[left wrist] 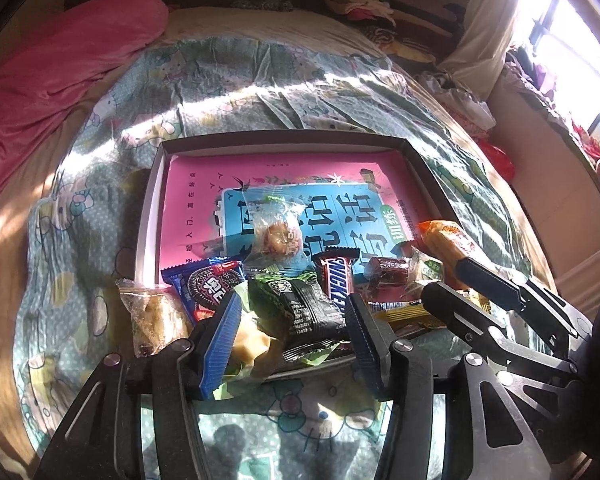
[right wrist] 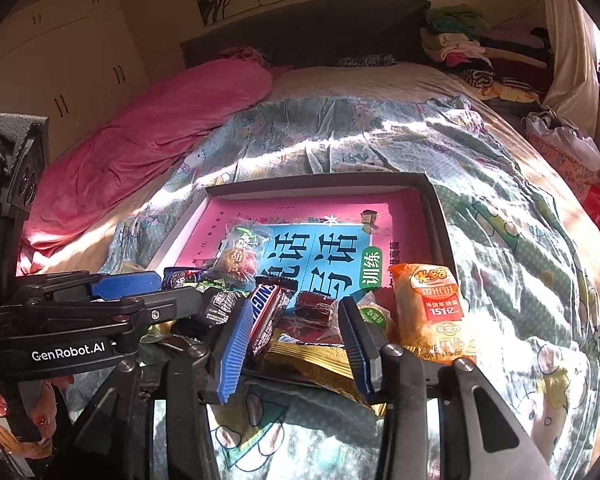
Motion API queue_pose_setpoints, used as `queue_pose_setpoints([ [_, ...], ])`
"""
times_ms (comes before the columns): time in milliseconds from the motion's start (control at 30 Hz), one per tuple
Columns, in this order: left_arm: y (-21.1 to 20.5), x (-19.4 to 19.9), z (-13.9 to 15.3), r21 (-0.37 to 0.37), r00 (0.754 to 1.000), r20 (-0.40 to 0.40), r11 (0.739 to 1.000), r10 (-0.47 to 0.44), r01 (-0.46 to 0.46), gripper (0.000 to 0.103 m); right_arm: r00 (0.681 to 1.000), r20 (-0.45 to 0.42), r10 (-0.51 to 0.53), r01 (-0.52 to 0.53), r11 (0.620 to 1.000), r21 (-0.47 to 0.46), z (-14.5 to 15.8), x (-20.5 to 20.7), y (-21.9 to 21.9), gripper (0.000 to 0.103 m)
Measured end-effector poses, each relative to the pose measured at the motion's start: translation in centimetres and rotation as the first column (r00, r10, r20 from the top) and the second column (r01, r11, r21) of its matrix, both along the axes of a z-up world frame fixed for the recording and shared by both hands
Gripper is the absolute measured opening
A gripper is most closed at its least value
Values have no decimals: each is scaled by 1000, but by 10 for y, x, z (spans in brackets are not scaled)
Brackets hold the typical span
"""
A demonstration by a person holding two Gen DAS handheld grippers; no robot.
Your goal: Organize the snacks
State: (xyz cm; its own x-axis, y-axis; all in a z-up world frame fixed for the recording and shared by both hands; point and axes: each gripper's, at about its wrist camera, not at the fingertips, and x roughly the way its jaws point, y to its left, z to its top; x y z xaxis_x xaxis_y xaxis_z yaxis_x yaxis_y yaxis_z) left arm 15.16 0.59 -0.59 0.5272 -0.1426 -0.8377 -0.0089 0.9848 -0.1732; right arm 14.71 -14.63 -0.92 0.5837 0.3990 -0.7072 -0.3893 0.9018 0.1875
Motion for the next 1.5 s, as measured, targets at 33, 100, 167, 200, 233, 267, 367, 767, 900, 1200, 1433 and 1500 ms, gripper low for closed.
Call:
queue_pose_setpoints([
  [33, 1, -5, 2, -1, 1000, 8, 1000, 11, -11, 66, 1000, 18, 1, -1, 1000, -4, 4, -4, -1, 53],
  [100, 3, -19, 6, 9, 999, 21, 999, 33, -33, 71, 999, 51, -3, 5, 999, -35, 10, -15, -2, 61],
  [167, 5, -36, 6, 23, 998, 29, 998, 55, -55, 75, 998, 54, -11, 14, 998, -54, 13, -27, -4, 64],
  [200, 6, -43, 4, 25, 997, 23, 997, 68, -68, 75, 999, 47, -10, 13, 998, -56, 13, -34, -5, 64],
  [233, 7, -51, 1, 23, 997, 11, 996, 80, -80, 76, 999, 45, -10, 13, 998, -66, 13, -41, -5, 65],
  [267, 7, -58, -2, 18, 996, 0, 996, 91, -91, 76, 999, 45, -13, 17, 996, -90, 12, -47, -5, 66],
  [367, 5, -75, -11, 30, 994, -26, 994, 104, -104, 76, 999, 22, -38, 41, 987, -158, 8, -64, -4, 69],
  [767, -14, -103, -16, 35, 994, -62, 995, 91, -89, 76, 995, 1, -97, 95, 974, -203, 5, -92, -14, 86],
  [900, -16, -107, -13, 37, 994, -59, 996, 88, -86, 76, 996, 3, -91, 90, 973, -211, 7, -97, -12, 87],
  [1200, -13, -110, -9, 45, 994, -54, 995, 96, -94, 76, 996, 2, -87, 86, 973, -216, 7, -99, -9, 87],
  [1433, -13, -110, -10, 49, 993, -59, 994, 97, -95, 76, 995, 2, -98, 96, 972, -213, 8, -98, -12, 87],
  [1500, -13, -110, -10, 54, 993, -58, 994, 99, -96, 76, 995, 1, -99, 97, 972, -213, 8, -98, -12, 87],
])
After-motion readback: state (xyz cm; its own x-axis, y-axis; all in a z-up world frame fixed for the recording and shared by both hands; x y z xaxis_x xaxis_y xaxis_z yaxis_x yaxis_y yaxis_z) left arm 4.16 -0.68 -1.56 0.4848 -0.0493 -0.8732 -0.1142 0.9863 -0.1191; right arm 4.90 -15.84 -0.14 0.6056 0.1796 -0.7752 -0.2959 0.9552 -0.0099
